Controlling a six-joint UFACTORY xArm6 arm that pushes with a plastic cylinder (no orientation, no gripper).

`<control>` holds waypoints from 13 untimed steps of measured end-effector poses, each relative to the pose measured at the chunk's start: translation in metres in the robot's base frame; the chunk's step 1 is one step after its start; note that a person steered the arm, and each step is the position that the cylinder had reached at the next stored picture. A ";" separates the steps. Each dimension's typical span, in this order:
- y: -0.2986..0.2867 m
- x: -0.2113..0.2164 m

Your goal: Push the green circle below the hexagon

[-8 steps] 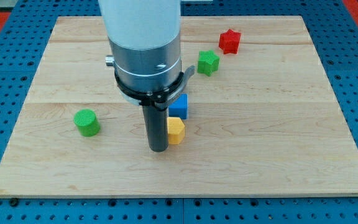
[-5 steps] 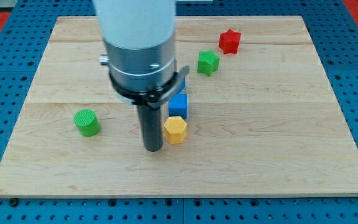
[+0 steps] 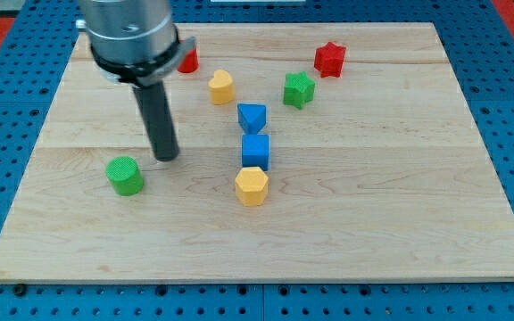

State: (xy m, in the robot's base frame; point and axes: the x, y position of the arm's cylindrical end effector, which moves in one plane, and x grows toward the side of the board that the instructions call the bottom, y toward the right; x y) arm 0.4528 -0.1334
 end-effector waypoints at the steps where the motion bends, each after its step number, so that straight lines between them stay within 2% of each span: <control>1: -0.049 0.001; 3: -0.055 0.047; 4: -0.039 0.050; 6: -0.045 0.028; 8: -0.011 0.044; 10: 0.031 0.084; 11: 0.033 0.090; 13: 0.075 0.109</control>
